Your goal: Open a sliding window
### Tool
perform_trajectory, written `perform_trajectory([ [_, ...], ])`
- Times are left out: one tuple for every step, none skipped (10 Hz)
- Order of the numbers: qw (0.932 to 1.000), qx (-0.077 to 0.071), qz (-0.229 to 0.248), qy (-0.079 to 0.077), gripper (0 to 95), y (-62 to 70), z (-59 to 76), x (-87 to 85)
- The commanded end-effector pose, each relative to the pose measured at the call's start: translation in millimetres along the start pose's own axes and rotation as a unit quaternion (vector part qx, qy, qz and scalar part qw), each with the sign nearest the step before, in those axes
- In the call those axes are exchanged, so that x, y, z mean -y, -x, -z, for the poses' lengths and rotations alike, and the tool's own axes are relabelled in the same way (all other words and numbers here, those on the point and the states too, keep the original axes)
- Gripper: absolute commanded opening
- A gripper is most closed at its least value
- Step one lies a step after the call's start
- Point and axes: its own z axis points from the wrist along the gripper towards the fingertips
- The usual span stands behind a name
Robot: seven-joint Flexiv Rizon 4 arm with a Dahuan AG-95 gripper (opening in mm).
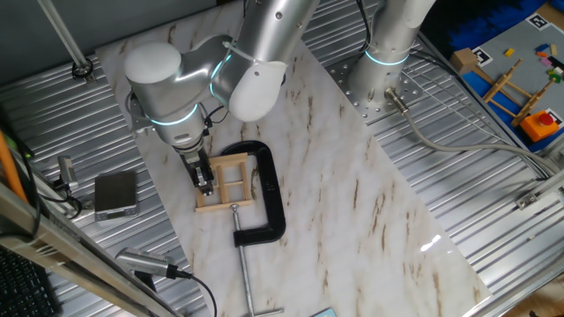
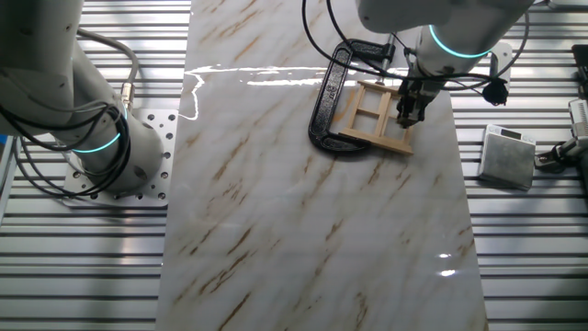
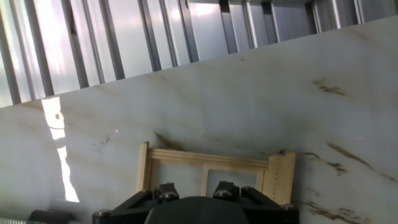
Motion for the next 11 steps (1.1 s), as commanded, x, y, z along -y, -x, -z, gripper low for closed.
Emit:
perform_trajectory([
  [0.9999,0.004,0.005,0.008,38.0,0.0,0.3,-1.0],
  [0.9999,0.003,0.004,0.009,38.0,0.1,-0.2,-1.4],
  [0.9999,0.003,0.004,0.009,38.0,-0.1,-2.2,-2.2],
  [0.9999,0.004,0.002,0.009,38.0,-0.7,-5.0,-3.3],
  [0.9999,0.005,0.002,0.009,38.0,-0.7,-6.8,-4.2],
  [0.9999,0.005,0.001,0.009,38.0,-0.2,-8.1,-4.9],
  [1.0000,0.005,0.001,0.009,38.0,-0.3,-8.9,-5.2],
  [1.0000,0.005,0.001,0.009,38.0,-0.2,-9.3,-5.1],
  [0.9999,0.005,0.001,0.009,38.0,-0.3,-9.4,-5.1],
  [0.9999,0.006,0.001,0.010,38.0,-0.3,-9.4,-5.1],
  [0.9999,0.006,0.002,0.013,38.0,-0.4,-9.5,-5.1],
])
